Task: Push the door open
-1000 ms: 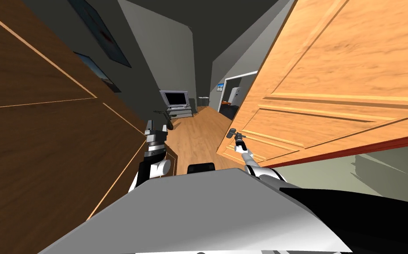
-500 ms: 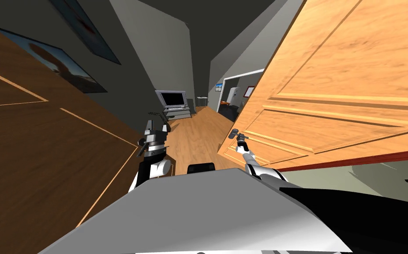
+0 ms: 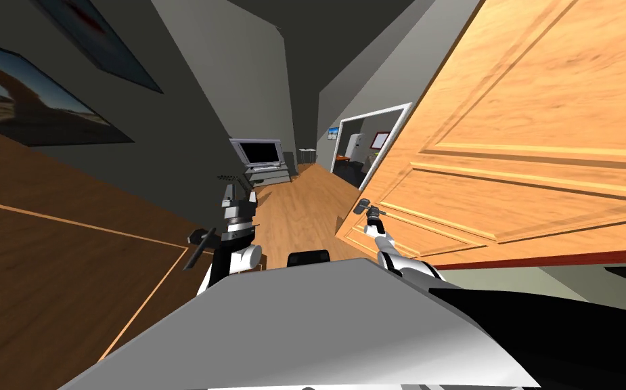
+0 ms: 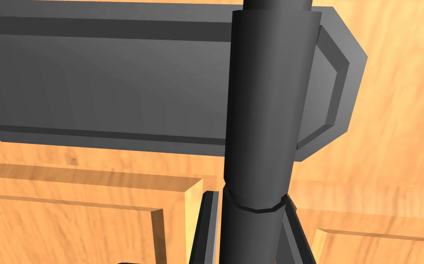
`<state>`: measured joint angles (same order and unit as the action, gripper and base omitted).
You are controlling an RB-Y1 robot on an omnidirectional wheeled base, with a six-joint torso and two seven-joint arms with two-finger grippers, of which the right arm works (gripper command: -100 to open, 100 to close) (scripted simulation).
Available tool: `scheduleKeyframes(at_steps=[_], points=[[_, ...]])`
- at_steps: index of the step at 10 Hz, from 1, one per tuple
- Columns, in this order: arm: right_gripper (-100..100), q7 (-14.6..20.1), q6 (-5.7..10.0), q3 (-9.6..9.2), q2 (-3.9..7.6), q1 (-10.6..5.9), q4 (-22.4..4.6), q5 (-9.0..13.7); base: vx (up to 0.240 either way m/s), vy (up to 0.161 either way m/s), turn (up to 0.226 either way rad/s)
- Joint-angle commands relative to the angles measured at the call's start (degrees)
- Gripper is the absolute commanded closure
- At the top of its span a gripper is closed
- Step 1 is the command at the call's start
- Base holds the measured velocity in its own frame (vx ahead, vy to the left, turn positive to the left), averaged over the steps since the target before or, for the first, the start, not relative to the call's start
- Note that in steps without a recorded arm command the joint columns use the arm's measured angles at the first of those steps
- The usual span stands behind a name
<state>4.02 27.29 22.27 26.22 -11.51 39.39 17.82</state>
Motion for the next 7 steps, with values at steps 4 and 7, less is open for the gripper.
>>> scheduleKeyframes(at_steps=[4,7], points=[[100,-1.3,0.03,3.05,0.76,0.08,-0.9,0.6,0.184,0.021,-0.061],[100,-1.7,0.19,4.36,0.96,0.1,-1.5,0.9,0.189,0.036,-0.059]])
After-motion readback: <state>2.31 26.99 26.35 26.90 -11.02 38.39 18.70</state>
